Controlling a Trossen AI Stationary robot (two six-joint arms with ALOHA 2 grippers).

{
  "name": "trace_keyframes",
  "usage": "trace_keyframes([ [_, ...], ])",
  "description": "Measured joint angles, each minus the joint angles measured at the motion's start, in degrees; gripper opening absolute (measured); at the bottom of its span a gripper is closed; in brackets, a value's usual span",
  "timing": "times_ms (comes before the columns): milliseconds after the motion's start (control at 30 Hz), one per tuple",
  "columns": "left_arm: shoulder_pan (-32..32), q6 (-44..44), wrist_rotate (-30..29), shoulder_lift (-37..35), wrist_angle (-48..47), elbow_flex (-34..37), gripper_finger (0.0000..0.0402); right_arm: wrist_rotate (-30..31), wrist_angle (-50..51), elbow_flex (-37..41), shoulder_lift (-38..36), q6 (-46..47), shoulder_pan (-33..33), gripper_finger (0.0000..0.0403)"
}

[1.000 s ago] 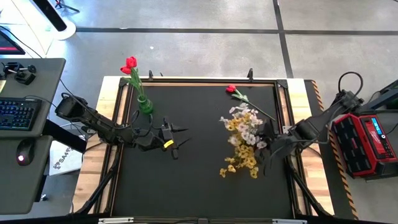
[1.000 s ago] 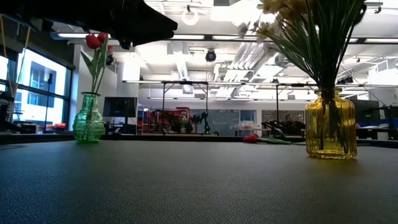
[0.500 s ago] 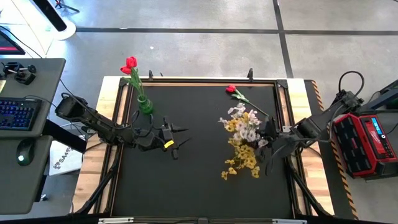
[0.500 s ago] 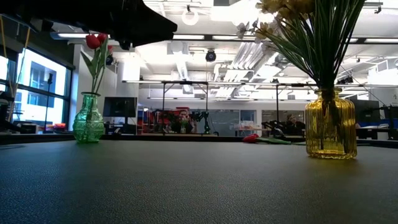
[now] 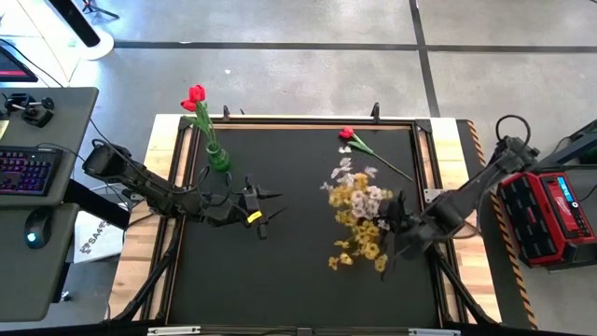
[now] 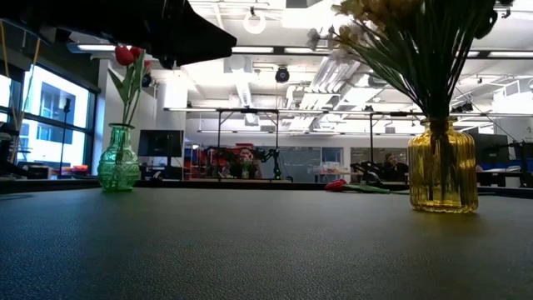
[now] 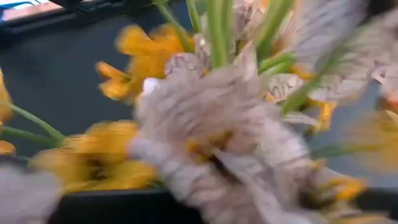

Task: Sort flowers into vase by color
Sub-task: Put the white flower into the yellow vase

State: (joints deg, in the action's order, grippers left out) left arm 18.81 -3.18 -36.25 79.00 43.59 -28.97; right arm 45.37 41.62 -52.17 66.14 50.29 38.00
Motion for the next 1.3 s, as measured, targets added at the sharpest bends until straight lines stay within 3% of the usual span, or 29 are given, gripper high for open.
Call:
trace_keyframes([
  [200, 0.0, 0.0, -0.09, 0.0, -0.07, 0.0, 0.0175, 0.9, -0.12, 0.37, 4.17, 2.2, 1.27, 0.0006],
  [467, 0.0, 0.0, -0.18, -0.02, -0.09, 0.0, 0.0175, 0.93, 0.31, 0.48, 3.74, -0.39, 1.81, 0.0016],
  [567, -0.02, 0.0, -0.18, -0.02, -0.12, 0.0, 0.0175, 0.76, 0.43, 0.53, 2.91, -1.32, 1.81, 0.0045],
  [833, -0.02, 0.0, -0.18, -0.02, -0.33, 0.0, 0.0175, 0.32, 0.49, 0.6, -2.74, -2.79, 1.81, 0.0191],
  [967, -0.02, 0.0, -0.18, -0.02, -0.33, 0.0, 0.0175, -0.22, 0.22, 0.6, -6.01, -2.77, 1.81, 0.0241],
  [1300, -0.01, -0.02, -0.63, -0.04, -0.77, 0.0, 0.0175, -0.27, -1.91, 0.6, -10.75, -6.28, 1.81, 0.0252],
])
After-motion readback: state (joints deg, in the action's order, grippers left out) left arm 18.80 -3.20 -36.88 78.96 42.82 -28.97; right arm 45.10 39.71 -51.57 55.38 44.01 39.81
